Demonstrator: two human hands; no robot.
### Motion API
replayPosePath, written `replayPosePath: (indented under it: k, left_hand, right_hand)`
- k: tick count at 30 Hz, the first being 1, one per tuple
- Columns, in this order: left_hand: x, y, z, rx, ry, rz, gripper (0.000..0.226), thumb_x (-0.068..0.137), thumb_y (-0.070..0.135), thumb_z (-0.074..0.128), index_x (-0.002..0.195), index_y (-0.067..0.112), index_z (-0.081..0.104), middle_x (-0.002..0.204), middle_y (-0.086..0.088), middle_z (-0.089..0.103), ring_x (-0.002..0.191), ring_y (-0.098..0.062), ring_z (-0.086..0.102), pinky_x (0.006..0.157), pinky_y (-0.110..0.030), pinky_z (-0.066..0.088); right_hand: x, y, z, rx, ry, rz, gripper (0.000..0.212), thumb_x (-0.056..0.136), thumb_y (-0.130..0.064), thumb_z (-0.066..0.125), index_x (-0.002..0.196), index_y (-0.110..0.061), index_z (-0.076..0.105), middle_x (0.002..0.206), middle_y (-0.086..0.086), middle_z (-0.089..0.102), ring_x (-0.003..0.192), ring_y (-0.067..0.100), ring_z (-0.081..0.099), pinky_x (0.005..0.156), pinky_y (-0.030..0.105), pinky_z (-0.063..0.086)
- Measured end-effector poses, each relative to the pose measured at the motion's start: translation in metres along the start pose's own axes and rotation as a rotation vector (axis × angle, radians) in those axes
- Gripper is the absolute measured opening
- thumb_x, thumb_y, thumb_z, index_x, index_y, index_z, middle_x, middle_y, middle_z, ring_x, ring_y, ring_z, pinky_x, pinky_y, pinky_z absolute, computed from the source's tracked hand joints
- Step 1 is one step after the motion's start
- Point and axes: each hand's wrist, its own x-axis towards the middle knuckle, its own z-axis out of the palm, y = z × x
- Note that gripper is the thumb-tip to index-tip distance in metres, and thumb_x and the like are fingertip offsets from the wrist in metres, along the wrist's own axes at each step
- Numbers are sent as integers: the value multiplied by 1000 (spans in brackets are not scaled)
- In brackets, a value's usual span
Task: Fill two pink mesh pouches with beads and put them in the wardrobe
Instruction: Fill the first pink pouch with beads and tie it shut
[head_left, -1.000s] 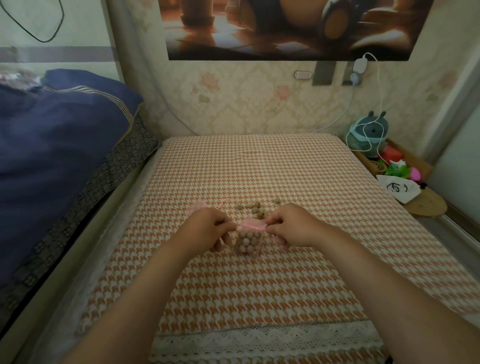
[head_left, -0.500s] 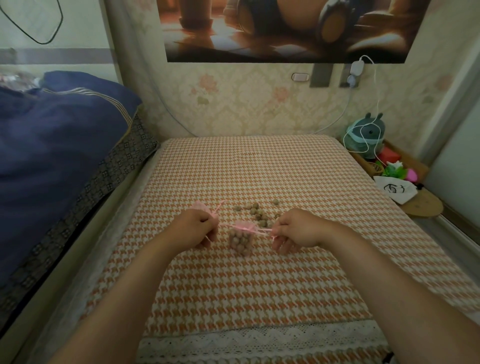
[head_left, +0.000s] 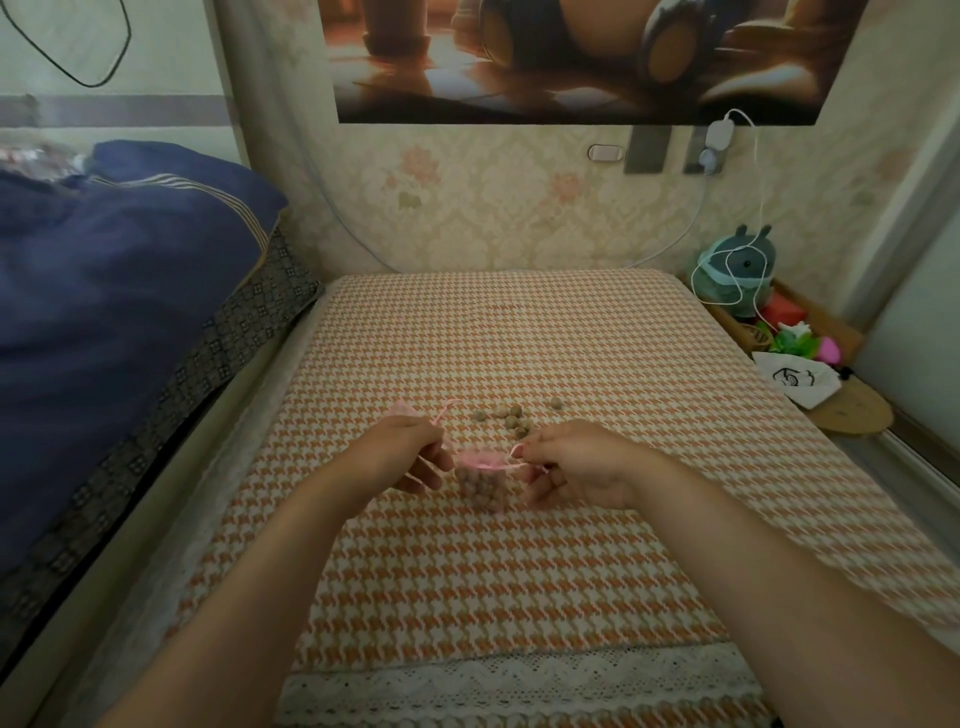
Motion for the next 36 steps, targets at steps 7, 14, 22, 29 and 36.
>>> replayPosePath:
  k: [7,14,22,29,36]
  left_hand:
    - [-1,-6,-6,58,55,-35,32,100,24,49,75,8,61,71,-7,68,61,-22,64,57,-27,48]
    - [3,-12,-10,45,97,-119,32,98,22,52,71,7,61,73,-9,69,63,-21,64,60,-27,49]
    - [9,-10,9,-450,55,-33,29,98,13,37,70,11,43,101,-15,75,95,-24,71,90,-36,50]
    - [16,-19,25,-571,-5,-91,36,103,17,39,67,12,43,68,-13,70,68,-19,73,78,-34,53]
    - [15,-16,41,-388,-100,-13,29,103,21,44,78,9,53,61,-6,60,50,-19,51,48,-27,42]
  right_hand:
    - [-4,-4,-17,-39,-25,-43,20,101,2,56,112,-1,73,75,11,68,63,20,69,68,38,64]
    - [-10,-5,-29,-257,40,-30,17,97,2,64,112,2,71,74,11,73,58,18,67,65,35,65]
    - [-9,-5,-27,-628,-28,-35,20,103,-8,58,109,-1,75,66,0,68,62,19,67,75,40,65]
    - [-4,0,-27,-635,147,-64,15,97,-14,69,88,-6,78,74,11,75,51,17,65,52,30,58]
    - [0,1,0,-472,144,-155,14,102,-18,62,91,-15,70,87,7,72,56,20,69,48,31,55]
